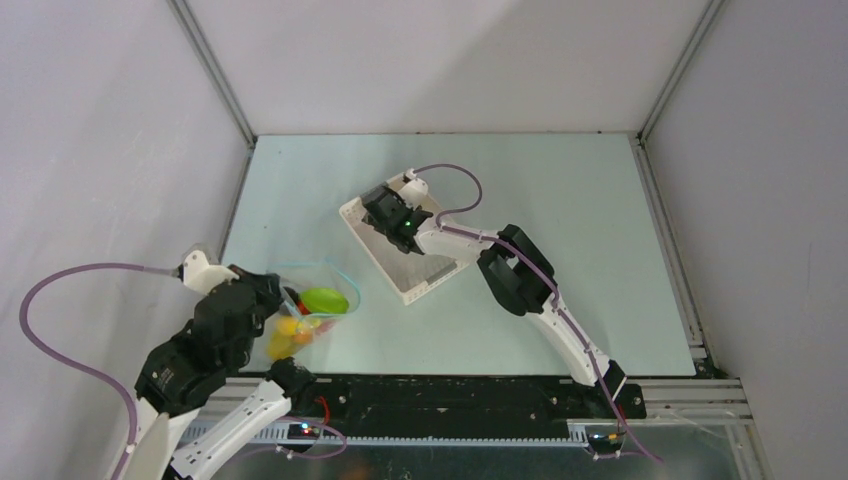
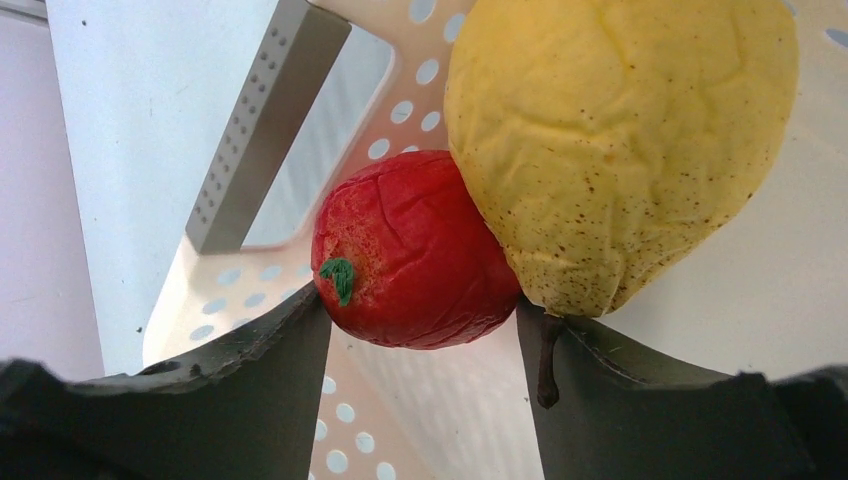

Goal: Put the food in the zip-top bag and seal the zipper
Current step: Pick up the fake fruit from the bin, then place the fake fruit in the zipper food storage bag.

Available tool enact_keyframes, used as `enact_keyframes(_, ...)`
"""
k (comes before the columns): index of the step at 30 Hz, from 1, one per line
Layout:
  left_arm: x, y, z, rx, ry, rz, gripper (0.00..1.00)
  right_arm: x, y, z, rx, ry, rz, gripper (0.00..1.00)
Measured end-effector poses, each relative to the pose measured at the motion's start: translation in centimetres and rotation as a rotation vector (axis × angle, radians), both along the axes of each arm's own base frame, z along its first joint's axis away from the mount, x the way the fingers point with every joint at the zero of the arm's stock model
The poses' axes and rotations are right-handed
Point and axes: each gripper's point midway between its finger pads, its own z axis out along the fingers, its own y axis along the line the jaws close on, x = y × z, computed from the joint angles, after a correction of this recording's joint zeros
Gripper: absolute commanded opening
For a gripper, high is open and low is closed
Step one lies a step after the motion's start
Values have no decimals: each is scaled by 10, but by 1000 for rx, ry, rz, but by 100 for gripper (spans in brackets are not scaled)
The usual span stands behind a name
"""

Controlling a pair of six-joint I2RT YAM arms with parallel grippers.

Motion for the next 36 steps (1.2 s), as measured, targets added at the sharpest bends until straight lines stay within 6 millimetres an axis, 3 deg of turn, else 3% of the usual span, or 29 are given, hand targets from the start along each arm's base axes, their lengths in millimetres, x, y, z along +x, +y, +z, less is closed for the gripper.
enact_keyframes(6,1,-1,0,6,-2,-7,8,-4,-1,-2,9,-34,11,53)
enact_keyframes(14,6,-9,-6,4,10,-27,8,-36,-14,15,-38,-86,89,48)
enact_keyframes(26,19,-30,-19,-6,47,-79,4,-114,-32,110,36,-236,229,49)
enact_keyframes(36,23,-57,-19,-30,67,-202,0,-209,-35,197,128,-362,555,49)
